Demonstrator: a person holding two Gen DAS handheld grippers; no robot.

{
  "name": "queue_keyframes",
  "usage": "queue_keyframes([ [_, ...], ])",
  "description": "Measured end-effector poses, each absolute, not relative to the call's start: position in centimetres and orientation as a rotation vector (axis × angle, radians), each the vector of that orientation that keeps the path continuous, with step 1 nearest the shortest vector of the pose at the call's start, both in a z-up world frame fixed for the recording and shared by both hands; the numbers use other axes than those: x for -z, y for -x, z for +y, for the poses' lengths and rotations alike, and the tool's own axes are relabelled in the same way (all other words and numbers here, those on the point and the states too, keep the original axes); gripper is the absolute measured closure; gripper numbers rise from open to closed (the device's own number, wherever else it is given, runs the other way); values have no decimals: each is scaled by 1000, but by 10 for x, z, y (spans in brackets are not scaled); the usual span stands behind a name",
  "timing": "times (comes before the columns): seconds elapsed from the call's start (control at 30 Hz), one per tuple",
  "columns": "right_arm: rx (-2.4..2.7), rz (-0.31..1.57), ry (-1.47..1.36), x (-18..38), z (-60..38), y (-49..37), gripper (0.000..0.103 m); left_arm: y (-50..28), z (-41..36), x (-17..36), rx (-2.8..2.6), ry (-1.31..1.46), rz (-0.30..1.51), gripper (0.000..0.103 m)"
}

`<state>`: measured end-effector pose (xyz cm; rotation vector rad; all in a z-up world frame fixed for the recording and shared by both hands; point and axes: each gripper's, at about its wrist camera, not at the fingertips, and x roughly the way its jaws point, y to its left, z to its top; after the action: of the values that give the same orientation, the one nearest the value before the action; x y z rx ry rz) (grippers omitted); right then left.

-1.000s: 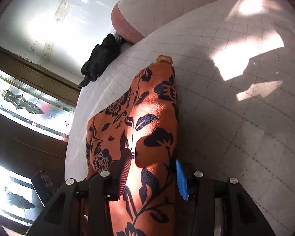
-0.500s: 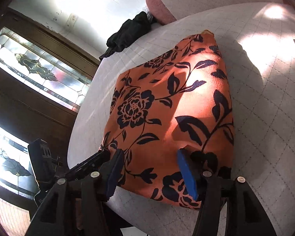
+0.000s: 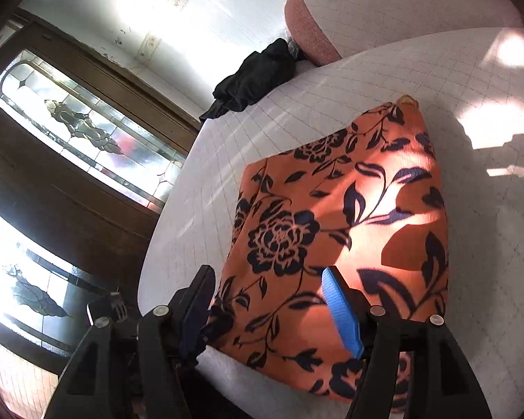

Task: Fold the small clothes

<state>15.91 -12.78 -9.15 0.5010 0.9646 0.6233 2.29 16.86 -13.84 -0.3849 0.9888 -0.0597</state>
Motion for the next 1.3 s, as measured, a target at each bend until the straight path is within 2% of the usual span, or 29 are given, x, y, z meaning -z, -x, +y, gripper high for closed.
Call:
queue_keyframes([
  [0.1, -553, 1149, -517, 134, -124, -192, 32, -23, 167, 138, 63, 371, 983, 38],
  [0.3, -636, 985, -560, 93, -128, -183, 29, -25, 167, 139, 63, 367, 979, 37],
  [0.4, -573, 1127, -570, 135, -126, -203, 27, -25, 167, 140, 68, 366, 976, 36],
  [0.53, -644, 1002, -636, 108, -138, -184, 27, -20, 178, 134, 53, 423, 954, 36],
  [0.67, -615, 921, -629, 92, -169, -153, 27, -12, 188, 107, 79, 463, 853, 36],
  [0.73, -583, 915, -640, 98, -190, -141, 27, -23, 189, 101, 110, 474, 854, 34],
  [1.0, -491, 952, -717, 134, -239, -147, 25, -83, 163, 116, 116, 368, 964, 34],
  [1.3, -497, 982, -679, 142, -229, -149, 25, -81, 145, 108, -12, 180, 960, 33],
])
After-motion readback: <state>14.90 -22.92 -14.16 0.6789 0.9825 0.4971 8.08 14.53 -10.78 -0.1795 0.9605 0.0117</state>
